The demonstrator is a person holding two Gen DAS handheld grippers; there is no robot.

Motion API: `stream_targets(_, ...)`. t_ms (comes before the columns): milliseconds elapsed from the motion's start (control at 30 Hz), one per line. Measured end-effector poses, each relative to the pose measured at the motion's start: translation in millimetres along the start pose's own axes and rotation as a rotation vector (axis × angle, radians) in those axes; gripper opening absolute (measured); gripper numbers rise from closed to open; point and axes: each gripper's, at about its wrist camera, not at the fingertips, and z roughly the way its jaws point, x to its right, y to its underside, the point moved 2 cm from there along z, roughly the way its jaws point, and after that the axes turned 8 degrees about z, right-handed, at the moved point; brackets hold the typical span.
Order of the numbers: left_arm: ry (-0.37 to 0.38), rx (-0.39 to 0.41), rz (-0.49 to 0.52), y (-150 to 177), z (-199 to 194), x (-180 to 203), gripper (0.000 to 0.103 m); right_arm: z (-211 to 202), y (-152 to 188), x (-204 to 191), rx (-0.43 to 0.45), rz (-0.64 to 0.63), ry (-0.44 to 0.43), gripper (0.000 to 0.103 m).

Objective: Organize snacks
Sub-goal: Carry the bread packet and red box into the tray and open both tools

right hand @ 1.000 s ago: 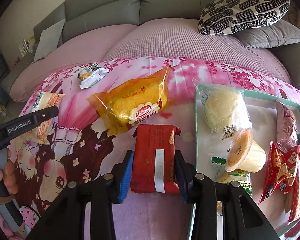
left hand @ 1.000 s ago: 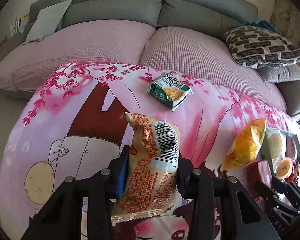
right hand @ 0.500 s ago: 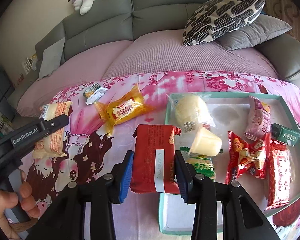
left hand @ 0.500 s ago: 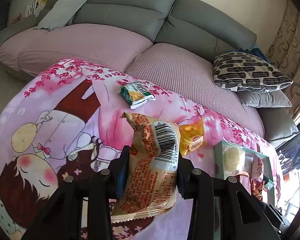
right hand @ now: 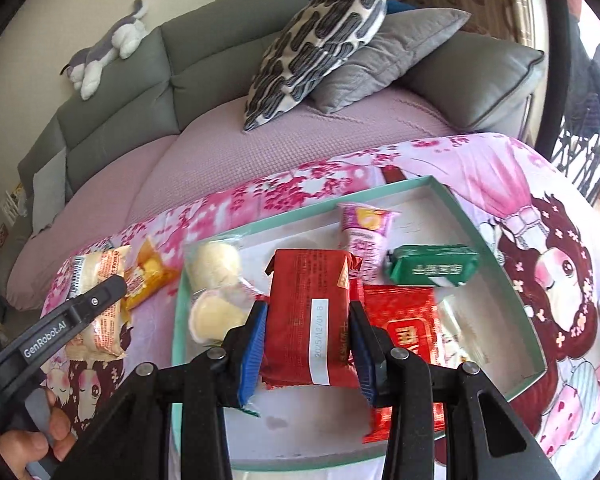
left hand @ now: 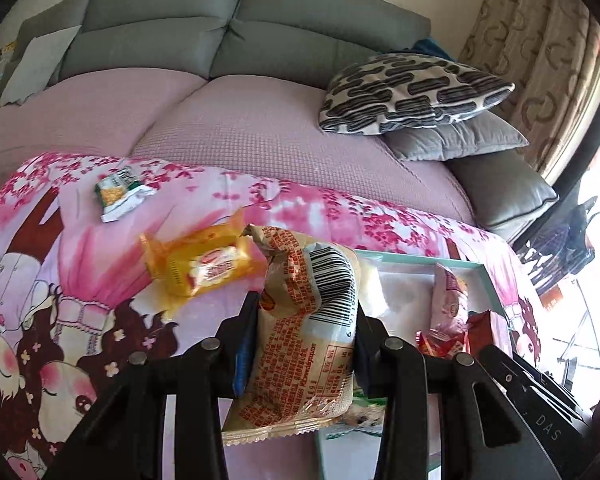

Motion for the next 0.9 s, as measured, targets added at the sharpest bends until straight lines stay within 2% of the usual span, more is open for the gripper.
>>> stream_targets(167, 0.064, -0.022, 0.078, -12.9, 21.8, 44.5, 0.042, 5.2, -11.7, 32.9, 0.015, 0.054, 0.045, 0.042)
stream_targets(367, 0.106, -0.079, 0.145, -15.3, 49.9, 81.3, 0.042, 18.0, -12.4, 41.0, -0.009, 0.067, 0.046, 0.042)
stream_targets(800, 0.101, -0.151, 0.163, -9.7, 78.8, 94.6, 0.042, 30.5, -8.4, 46.0, -0.044, 0.068, 0.067, 0.042)
stream_targets(900, 0.095, -0.156, 0.166, -10.6, 75.5, 94.8, 0.046, 29.2, -8.9, 45.5, -0.044, 0.065, 0.073, 0.042)
